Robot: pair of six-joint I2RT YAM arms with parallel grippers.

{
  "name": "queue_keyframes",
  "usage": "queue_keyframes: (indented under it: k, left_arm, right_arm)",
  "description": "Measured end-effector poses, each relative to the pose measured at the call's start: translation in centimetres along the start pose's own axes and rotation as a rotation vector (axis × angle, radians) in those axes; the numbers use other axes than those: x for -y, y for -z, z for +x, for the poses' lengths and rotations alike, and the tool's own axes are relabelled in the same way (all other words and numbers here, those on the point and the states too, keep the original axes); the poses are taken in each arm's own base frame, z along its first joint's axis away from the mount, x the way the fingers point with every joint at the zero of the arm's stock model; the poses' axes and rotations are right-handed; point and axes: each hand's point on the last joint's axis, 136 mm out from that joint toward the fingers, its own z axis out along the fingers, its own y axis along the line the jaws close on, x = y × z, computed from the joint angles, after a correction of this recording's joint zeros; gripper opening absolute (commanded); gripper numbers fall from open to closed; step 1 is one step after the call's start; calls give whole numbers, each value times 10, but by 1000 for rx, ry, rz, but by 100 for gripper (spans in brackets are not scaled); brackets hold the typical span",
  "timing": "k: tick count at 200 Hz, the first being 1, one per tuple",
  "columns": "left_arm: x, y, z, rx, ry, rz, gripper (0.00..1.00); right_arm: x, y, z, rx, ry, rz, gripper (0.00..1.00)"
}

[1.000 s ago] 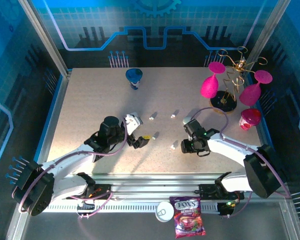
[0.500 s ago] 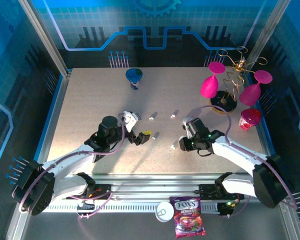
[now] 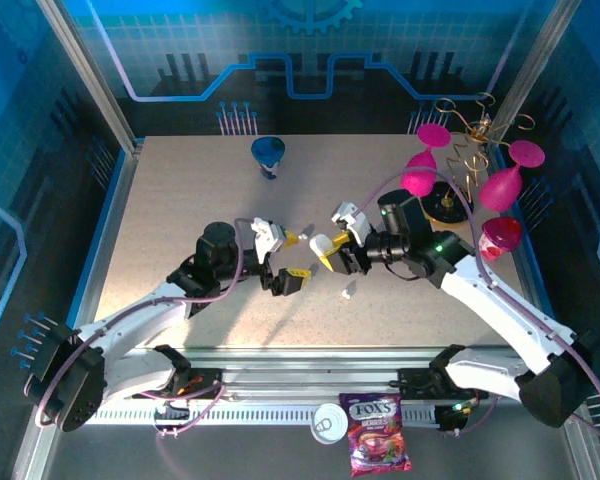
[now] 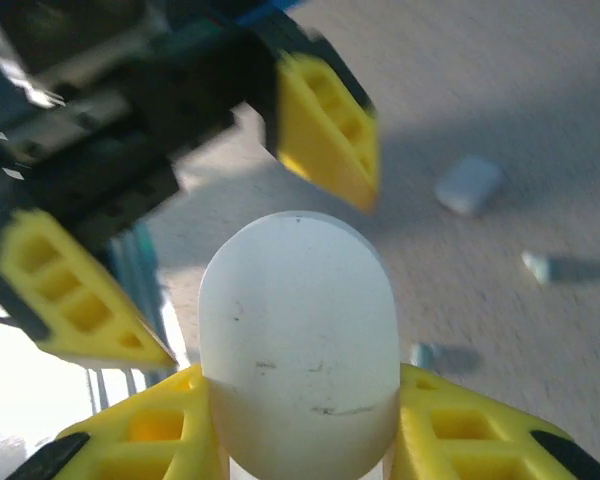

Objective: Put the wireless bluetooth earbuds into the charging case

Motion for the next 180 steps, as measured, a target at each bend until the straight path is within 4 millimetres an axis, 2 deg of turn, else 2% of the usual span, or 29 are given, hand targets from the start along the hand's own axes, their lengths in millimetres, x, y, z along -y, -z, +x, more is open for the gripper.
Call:
queue_keyframes:
  k: [25, 76, 150, 180]
  left_arm:
    - [18, 1, -2, -2, 6, 108, 87]
    - [42, 8, -4, -7, 4, 228, 72]
    - [56, 14, -4, -11, -18, 287, 49]
    - [58, 15, -1, -24, -14, 302, 49]
  right_arm:
    - [-23, -5, -9, -43, 92, -101, 26]
    - [-43, -16, 8, -170, 141, -204, 25]
    - [-50, -20, 22, -240, 131, -241, 24]
    - [-53, -20, 26, -255, 130, -254, 23]
